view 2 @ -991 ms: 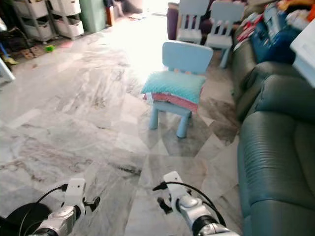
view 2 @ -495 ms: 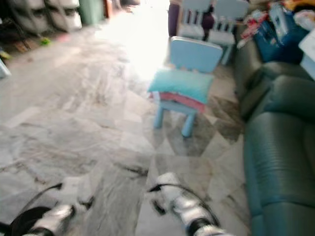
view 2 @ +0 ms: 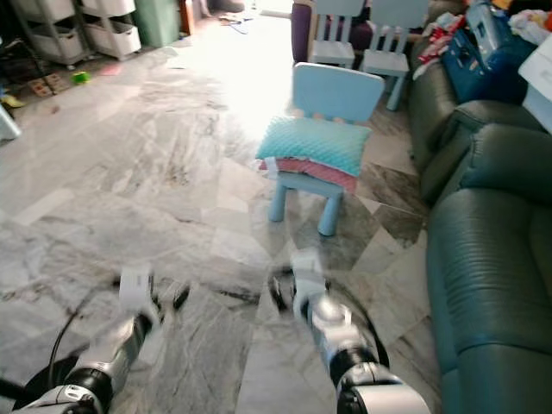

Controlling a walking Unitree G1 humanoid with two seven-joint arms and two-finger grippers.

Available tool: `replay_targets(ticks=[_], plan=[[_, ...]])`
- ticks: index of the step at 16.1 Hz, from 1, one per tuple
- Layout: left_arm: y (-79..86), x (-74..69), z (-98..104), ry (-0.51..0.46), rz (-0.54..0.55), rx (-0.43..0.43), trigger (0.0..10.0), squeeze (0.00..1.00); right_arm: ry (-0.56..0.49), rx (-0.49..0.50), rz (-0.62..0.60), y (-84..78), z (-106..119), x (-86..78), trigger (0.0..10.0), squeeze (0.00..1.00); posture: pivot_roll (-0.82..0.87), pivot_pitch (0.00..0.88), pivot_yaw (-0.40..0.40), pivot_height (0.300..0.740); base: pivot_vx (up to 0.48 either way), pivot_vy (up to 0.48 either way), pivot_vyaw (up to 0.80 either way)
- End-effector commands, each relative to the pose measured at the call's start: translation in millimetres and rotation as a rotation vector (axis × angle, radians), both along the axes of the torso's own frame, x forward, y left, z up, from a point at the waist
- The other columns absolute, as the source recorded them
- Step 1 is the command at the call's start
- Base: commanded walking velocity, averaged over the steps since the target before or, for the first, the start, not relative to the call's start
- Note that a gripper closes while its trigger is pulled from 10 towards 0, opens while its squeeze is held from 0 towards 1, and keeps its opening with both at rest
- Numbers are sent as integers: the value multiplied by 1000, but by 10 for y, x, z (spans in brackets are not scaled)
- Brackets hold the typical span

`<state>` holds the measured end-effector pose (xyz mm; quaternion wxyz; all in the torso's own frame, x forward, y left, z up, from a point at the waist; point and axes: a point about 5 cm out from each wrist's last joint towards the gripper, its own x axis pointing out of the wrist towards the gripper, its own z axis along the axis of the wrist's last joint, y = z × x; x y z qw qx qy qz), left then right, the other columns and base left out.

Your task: Move the pillow to the sofa

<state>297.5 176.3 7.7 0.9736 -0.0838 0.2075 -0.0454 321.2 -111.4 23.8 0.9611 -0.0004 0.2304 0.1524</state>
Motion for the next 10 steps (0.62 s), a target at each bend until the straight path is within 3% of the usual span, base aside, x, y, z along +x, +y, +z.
replay_targets(ticks=[1,2,5,10], plan=[[28,-28,80,-82,-19,-12,10000,0,-29,40,-24,-77,19,-6,10000,0,-133,111,-50,740,0,0,0],[57,-72,120,-120,-15,4,10000,0,-45,25,-34,-122,6,-34,10000,0,-132,113,-52,740,0,0,0],[230,-261,168,-175,103,-14,10000,0,-95,28,-80,-271,-12,-145,10000,0,-129,112,-47,740,0,0,-756],[185,-434,147,-148,80,-76,10000,0,-131,51,-106,-360,87,-179,10000,0,-134,103,-53,740,0,0,-769]])
